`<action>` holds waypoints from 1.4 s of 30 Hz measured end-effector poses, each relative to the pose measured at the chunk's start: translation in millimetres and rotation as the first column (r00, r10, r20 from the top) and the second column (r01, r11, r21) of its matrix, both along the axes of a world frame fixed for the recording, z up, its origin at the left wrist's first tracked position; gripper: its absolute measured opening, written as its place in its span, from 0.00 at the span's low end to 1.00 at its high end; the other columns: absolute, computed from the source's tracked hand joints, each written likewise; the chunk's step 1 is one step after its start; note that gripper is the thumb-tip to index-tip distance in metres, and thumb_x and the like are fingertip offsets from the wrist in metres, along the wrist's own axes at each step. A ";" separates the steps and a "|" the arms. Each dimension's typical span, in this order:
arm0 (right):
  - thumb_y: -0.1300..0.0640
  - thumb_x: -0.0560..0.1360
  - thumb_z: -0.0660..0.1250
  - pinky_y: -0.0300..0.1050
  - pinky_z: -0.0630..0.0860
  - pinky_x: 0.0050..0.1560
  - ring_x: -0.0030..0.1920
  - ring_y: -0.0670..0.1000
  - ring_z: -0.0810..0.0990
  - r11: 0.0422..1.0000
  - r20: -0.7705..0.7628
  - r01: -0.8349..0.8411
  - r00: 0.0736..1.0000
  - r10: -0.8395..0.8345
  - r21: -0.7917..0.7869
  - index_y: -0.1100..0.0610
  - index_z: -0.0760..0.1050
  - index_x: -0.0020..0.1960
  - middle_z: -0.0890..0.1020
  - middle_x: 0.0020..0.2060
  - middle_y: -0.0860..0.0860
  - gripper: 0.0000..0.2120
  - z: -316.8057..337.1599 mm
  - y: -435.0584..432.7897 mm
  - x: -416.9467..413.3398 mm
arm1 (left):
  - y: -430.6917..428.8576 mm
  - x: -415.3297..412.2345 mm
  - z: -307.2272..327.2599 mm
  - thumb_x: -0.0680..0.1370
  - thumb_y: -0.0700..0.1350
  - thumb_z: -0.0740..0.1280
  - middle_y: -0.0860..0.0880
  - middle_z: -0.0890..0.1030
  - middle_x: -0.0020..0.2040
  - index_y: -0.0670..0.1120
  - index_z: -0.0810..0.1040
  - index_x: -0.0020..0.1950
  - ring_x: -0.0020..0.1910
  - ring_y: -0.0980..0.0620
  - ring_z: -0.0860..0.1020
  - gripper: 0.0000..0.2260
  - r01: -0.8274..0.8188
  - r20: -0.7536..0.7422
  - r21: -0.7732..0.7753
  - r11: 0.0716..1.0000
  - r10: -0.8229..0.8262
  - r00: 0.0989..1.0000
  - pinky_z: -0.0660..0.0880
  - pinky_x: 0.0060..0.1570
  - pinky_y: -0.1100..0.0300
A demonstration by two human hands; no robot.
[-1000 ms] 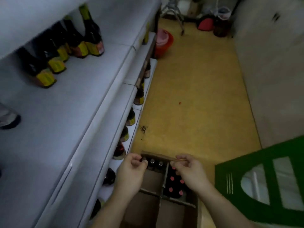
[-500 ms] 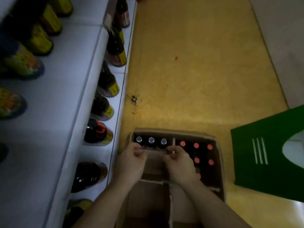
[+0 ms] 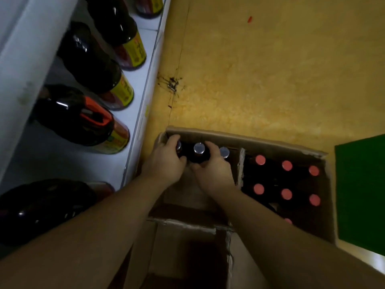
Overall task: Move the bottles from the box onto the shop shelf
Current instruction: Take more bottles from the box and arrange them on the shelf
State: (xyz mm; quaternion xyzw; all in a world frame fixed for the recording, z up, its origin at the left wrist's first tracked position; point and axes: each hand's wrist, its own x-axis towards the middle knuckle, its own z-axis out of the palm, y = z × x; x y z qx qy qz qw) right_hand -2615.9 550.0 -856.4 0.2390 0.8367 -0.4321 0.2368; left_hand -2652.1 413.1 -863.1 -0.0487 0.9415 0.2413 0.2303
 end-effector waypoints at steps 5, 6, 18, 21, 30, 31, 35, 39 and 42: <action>0.52 0.78 0.71 0.56 0.82 0.52 0.55 0.61 0.82 0.999 -0.004 -0.014 1.000 0.014 0.042 0.46 0.65 0.72 0.81 0.59 0.56 0.26 -29.0 -9.1 -19.6 | -5.1 -2.5 -16.4 0.80 0.49 0.66 0.45 0.77 0.60 0.53 0.71 0.62 0.53 0.42 0.79 0.11 0.089 -0.079 -0.047 0.995 -0.092 0.993 0.79 0.49 0.46; 0.51 0.78 0.71 0.58 0.83 0.50 0.53 0.61 0.82 0.999 -0.010 -0.008 1.000 0.009 0.052 0.46 0.66 0.70 0.81 0.56 0.56 0.24 -32.1 -10.3 -21.4 | -6.5 0.1 -17.7 0.80 0.49 0.66 0.45 0.78 0.57 0.52 0.71 0.60 0.52 0.42 0.79 0.10 0.112 -0.092 -0.064 0.992 -0.118 0.989 0.79 0.48 0.45; 0.51 0.79 0.69 0.54 0.80 0.55 0.59 0.59 0.81 0.936 -0.093 -0.209 0.965 0.244 0.282 0.51 0.70 0.70 0.80 0.60 0.56 0.20 -28.1 -10.6 32.0 | -12.0 36.2 -4.2 0.82 0.46 0.66 0.46 0.81 0.56 0.50 0.71 0.66 0.53 0.44 0.81 0.13 0.155 -0.104 -0.079 0.985 -0.162 0.981 0.73 0.44 0.56; 0.51 0.80 0.68 0.54 0.81 0.53 0.57 0.59 0.82 0.934 -0.082 -0.192 0.971 0.226 0.301 0.51 0.71 0.68 0.82 0.58 0.56 0.18 -25.0 -5.8 48.5 | -15.2 50.8 -2.1 0.82 0.47 0.65 0.46 0.81 0.56 0.51 0.70 0.68 0.53 0.46 0.81 0.14 0.172 -0.076 -0.091 0.981 -0.179 0.981 0.72 0.42 0.56; 0.49 0.80 0.67 0.48 0.78 0.51 0.56 0.56 0.82 0.894 0.102 -0.346 0.938 0.331 0.283 0.50 0.71 0.67 0.82 0.58 0.53 0.17 -11.5 -9.7 94.6 | -23.7 93.3 9.8 0.82 0.52 0.64 0.49 0.81 0.57 0.53 0.70 0.66 0.52 0.48 0.82 0.13 0.196 0.063 -0.170 0.966 -0.188 0.980 0.79 0.46 0.52; 0.48 0.80 0.67 0.48 0.77 0.50 0.56 0.56 0.82 0.891 0.105 -0.352 0.936 0.336 0.288 0.50 0.72 0.66 0.82 0.58 0.53 0.16 -9.6 -9.2 96.6 | -25.0 97.7 11.4 0.82 0.53 0.65 0.50 0.81 0.57 0.54 0.70 0.66 0.51 0.49 0.82 0.13 0.197 0.064 -0.169 0.966 -0.188 0.980 0.80 0.47 0.53; 0.49 0.79 0.68 0.50 0.80 0.49 0.53 0.56 0.83 0.904 0.060 -0.314 0.949 0.310 0.290 0.50 0.72 0.64 0.82 0.55 0.53 0.16 0.9 -7.4 100.6 | -31.5 114.2 19.8 0.83 0.53 0.64 0.51 0.80 0.59 0.54 0.68 0.70 0.53 0.51 0.81 0.16 0.189 0.075 -0.133 0.973 -0.180 0.981 0.79 0.49 0.55; 0.48 0.78 0.69 0.52 0.81 0.51 0.53 0.55 0.83 0.909 0.035 -0.296 0.954 0.299 0.295 0.48 0.73 0.63 0.81 0.56 0.50 0.16 20.4 -8.4 105.3 | -34.2 120.1 37.1 0.83 0.52 0.64 0.52 0.80 0.61 0.54 0.67 0.71 0.55 0.51 0.81 0.17 0.177 0.044 -0.118 0.977 -0.173 0.984 0.76 0.48 0.59; 0.45 0.78 0.68 0.49 0.79 0.47 0.52 0.53 0.82 0.880 0.027 -0.322 0.942 0.334 0.350 0.47 0.73 0.61 0.81 0.55 0.47 0.14 37.3 -8.9 109.7 | -34.1 119.5 52.7 0.83 0.52 0.64 0.51 0.80 0.59 0.53 0.69 0.69 0.54 0.50 0.81 0.15 0.189 0.037 -0.121 0.974 -0.186 0.982 0.74 0.44 0.58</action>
